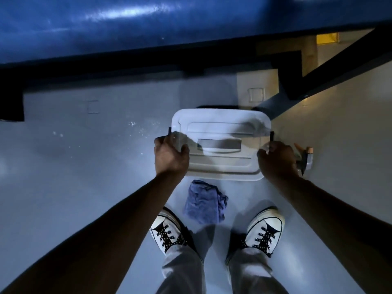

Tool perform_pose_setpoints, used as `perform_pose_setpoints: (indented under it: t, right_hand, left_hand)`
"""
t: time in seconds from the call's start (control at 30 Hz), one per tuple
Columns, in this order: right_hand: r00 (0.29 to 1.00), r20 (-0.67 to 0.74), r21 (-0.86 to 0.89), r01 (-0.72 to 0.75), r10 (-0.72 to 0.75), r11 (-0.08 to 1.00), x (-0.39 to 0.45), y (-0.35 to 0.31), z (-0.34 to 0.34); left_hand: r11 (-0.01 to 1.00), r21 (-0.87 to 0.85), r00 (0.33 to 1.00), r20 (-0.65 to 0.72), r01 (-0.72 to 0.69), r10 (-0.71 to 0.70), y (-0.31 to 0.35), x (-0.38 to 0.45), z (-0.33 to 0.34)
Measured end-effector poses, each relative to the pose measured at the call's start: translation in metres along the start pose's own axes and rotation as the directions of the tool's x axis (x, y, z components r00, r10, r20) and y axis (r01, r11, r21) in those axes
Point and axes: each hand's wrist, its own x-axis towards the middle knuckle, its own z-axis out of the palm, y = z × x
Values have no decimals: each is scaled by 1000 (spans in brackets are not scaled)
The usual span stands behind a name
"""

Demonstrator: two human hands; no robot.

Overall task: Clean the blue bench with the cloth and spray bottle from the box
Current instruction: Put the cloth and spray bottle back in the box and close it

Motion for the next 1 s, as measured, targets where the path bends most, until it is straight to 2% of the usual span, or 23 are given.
perform_pose_setpoints:
  t: [0.13, 0.2, 0.37, 0.43, 0.57, 0.77, 1.0]
  right_hand:
    - [997, -69, 19, -21, 22, 1000, 0, 5, 8]
    - [998, -63, 12, 6, -5, 1000, 0, 8, 10]
    - [999, -29, -5, 19, -20, 1000, 2, 6, 2]
    - [999, -14, 32, 32, -32, 999, -6, 8, -5]
    - [997, -53, 135, 61, -54, 989, -51, 16, -14]
    - [996, 79, 36, 48, -51, 998, -107, 80, 0]
    - [996, 50, -64, -64, 67, 996, -111, 182, -6]
  left_hand:
    - [997, 44, 997, -43, 61, -59, -4, 8, 18]
    - [996, -19, 994, -64, 84, -85, -3, 10, 22]
    - [953, -151, 962, -36, 261, -269, 10, 12, 19]
    - [948, -194, 965, -26, 252, -261, 10, 7, 10]
    - [970, -204, 987, -70, 130, -147, -11, -26, -13]
    - [960, -184, 971, -71, 212, -228, -66, -113, -15]
    - [921, -198, 941, 25, 335, -337, -92, -197, 80]
